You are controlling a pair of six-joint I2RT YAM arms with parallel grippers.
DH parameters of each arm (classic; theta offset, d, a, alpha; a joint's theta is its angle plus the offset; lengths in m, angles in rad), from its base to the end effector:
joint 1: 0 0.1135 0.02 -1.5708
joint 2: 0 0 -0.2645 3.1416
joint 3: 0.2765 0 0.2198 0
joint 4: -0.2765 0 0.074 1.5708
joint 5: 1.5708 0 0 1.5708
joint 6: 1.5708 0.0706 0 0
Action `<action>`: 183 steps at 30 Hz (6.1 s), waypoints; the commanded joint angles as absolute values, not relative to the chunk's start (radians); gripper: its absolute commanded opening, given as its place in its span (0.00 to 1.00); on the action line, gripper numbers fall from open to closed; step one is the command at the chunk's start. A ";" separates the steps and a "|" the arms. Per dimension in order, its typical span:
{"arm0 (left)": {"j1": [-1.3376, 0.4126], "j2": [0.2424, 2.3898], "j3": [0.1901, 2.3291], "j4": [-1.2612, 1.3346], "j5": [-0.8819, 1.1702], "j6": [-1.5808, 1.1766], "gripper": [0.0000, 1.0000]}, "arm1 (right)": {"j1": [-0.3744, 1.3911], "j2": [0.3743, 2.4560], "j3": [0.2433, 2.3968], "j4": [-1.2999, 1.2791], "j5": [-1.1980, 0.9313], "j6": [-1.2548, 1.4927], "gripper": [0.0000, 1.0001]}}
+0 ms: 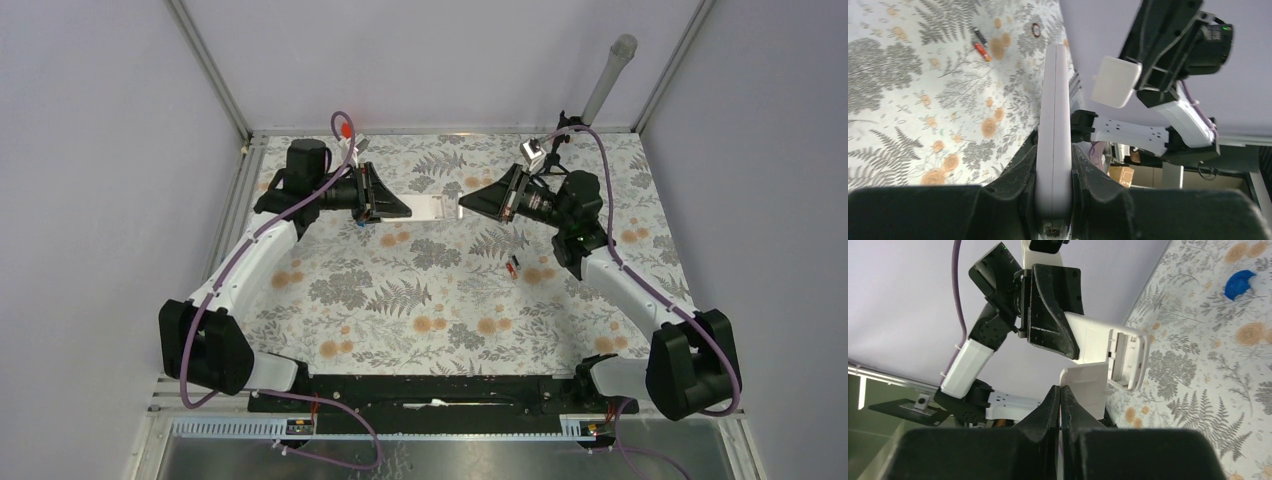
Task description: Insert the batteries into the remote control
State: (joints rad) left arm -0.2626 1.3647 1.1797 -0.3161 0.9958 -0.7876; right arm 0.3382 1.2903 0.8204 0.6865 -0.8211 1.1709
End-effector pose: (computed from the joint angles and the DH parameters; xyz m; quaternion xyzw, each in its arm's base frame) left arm 0.2582 -0.1308 0.3385 0.0389 0.7932 -0.5800 0.1815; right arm 0.2486 0.1422 0.3517 -0.0522 0.6512 0.6717 0.3494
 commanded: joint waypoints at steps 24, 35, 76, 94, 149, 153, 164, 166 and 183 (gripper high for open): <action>-0.196 1.296 1.223 -0.683 0.708 -0.454 0.00 | 0.487 1.847 0.590 1.097 -0.704 1.187 0.00; -0.176 1.286 1.209 -0.687 0.709 -0.451 0.00 | 0.481 2.011 0.565 1.285 -0.766 1.230 0.00; -0.173 1.262 1.231 -0.685 0.820 -0.338 0.00 | 0.318 1.389 0.667 0.258 -0.570 0.591 0.87; -0.269 1.099 1.174 -0.342 1.262 -0.379 0.00 | 0.521 1.229 0.882 0.712 -0.860 0.882 0.84; -0.297 0.999 1.115 -0.332 0.531 -0.490 0.00 | 0.532 1.059 0.955 0.037 -0.356 0.581 0.82; -0.266 0.957 1.073 -0.328 0.391 -0.507 0.00 | 0.496 1.058 0.926 -0.187 -0.169 0.480 0.73; -0.229 0.949 1.071 -0.336 0.424 -0.504 0.00 | 0.485 1.321 0.882 -0.381 0.069 0.297 0.53; -0.229 0.944 1.068 -0.336 0.424 -0.506 0.00 | 0.485 1.377 0.885 -0.385 0.132 0.277 0.54; -0.221 0.964 1.073 -0.324 0.438 -0.508 0.00 | 0.485 1.622 0.902 -0.283 0.149 0.216 0.46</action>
State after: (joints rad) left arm -0.2276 0.9623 1.0538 -0.3679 0.4397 -0.5201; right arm 0.4881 1.5894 0.8772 -0.3275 0.1207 0.2287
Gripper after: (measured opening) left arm 0.218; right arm 0.466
